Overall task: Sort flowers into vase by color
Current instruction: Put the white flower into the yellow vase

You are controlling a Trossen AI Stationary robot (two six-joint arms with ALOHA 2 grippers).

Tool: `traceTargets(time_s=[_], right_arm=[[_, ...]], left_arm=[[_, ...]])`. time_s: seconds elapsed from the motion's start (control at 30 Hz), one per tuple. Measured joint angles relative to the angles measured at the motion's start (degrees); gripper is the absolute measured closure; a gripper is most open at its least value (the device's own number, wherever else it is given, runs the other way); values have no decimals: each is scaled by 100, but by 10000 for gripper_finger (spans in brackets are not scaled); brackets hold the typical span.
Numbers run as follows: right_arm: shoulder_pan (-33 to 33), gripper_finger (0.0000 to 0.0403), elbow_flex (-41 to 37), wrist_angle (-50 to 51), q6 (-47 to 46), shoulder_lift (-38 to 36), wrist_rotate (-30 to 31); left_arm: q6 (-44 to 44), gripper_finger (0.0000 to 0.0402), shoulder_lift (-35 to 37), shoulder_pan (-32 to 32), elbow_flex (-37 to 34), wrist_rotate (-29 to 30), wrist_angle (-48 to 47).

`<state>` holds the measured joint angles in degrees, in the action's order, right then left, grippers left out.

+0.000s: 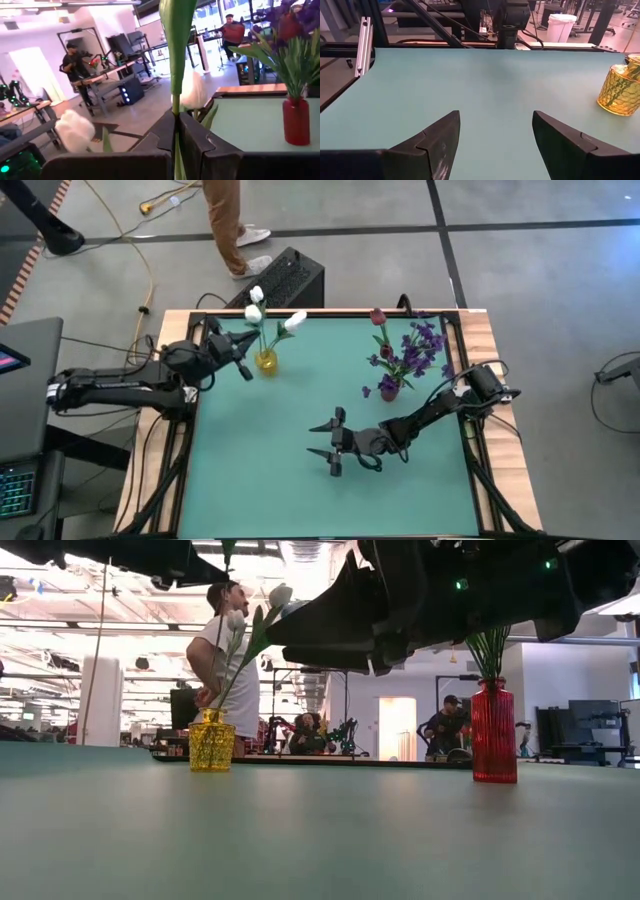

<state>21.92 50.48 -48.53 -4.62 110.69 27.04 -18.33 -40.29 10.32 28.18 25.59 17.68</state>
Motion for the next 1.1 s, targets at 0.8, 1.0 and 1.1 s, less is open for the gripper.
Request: traceTargets(time_s=[0.8, 1.0, 1.1], right_arm=[[-68, 126, 0, 59, -142, 0, -1], [-68, 126, 0, 57, -144, 0, -3], [-68, 126, 0, 57, -144, 0, -2]], left_arm=[[614, 402, 92, 805, -317, -579, 288], [607, 401, -208, 805, -317, -580, 288], [563, 401, -327, 805, -317, -581, 325]])
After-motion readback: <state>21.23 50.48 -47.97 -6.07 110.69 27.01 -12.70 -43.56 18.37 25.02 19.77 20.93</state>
